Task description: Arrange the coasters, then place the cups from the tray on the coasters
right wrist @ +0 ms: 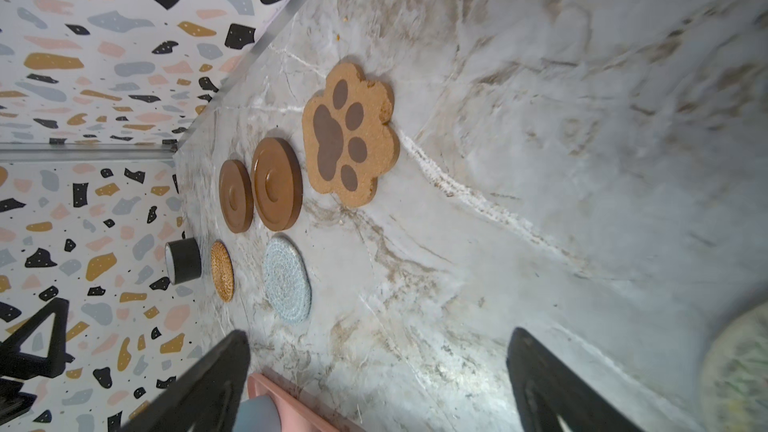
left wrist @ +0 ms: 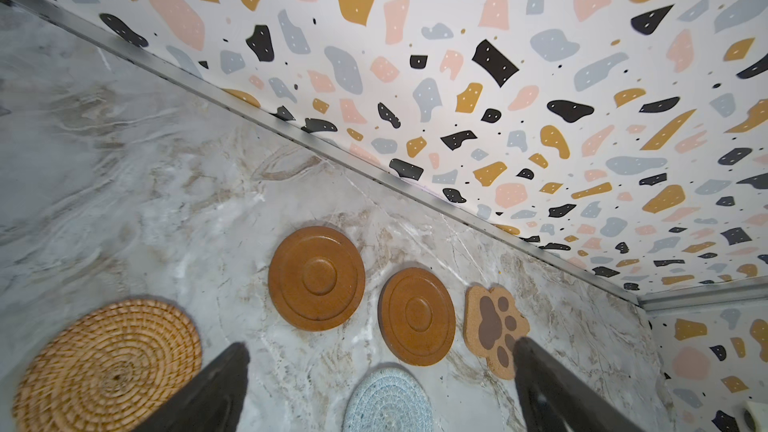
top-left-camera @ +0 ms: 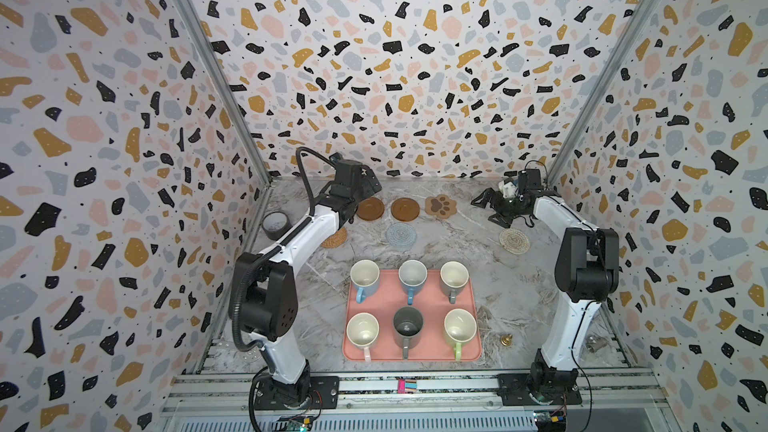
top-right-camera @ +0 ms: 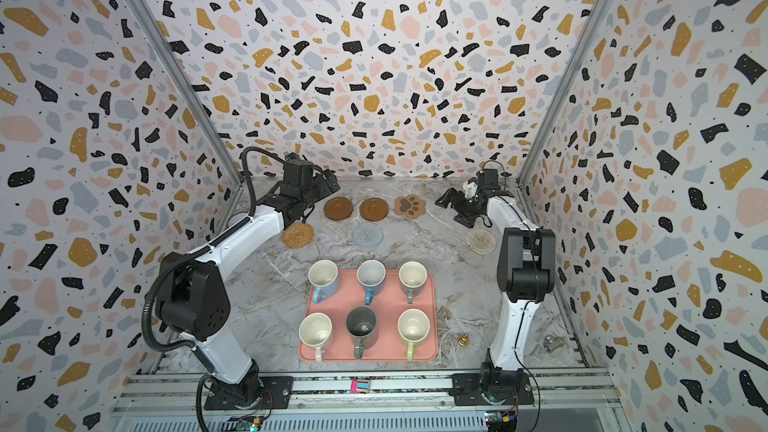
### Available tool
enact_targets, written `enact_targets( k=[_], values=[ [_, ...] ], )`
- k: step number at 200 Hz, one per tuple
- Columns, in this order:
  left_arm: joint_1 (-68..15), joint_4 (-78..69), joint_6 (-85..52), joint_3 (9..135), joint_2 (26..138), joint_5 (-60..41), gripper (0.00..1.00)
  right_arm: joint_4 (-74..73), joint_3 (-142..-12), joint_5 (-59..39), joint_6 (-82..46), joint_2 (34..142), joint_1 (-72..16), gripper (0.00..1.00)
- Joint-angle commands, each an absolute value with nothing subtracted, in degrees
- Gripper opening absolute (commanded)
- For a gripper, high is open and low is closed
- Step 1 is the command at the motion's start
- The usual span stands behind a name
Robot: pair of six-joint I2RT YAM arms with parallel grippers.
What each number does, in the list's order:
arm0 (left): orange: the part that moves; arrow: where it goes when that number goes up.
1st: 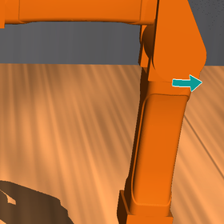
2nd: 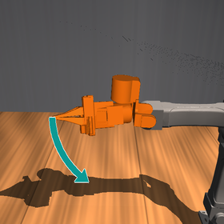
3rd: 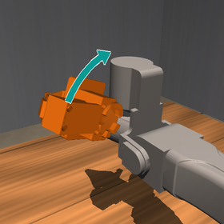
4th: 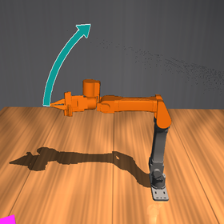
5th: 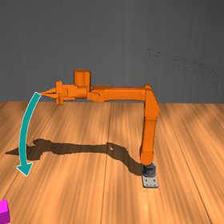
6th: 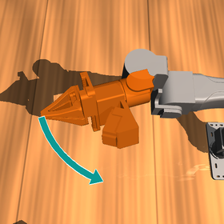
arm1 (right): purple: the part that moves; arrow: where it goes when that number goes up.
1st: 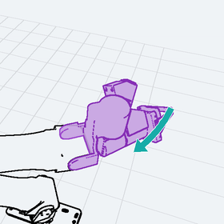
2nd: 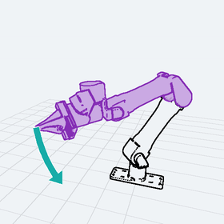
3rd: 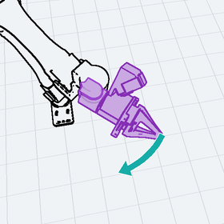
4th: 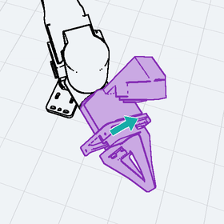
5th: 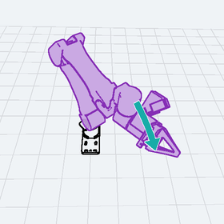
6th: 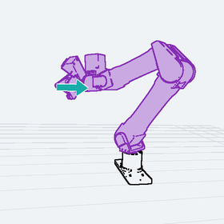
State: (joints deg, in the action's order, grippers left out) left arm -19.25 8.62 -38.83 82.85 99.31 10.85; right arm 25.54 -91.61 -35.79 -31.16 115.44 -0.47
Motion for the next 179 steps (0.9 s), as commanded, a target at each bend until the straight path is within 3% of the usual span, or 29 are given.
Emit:
enact_targets(
  k=[1, 71, 179],
  values=[
    [-19.2, 7.7, -39.2, 80.0, 96.8, 13.6, 1.0, 27.7, -97.4, -38.0, -29.8, 115.7, -2.1, 0.98],
    [-19.2, 8.8, -30.8, 70.8, 89.1, 11.9, 1.0, 29.6, -110.1, -37.9, -25.9, 124.2, -7.9, 0.98],
    [-14.8, 5.5, -27.7, 59.9, 82.3, 6.0, 1.0, 28.6, -110.8, -33.0, -26.7, 124.8, -19.0, 0.99]
  ],
)
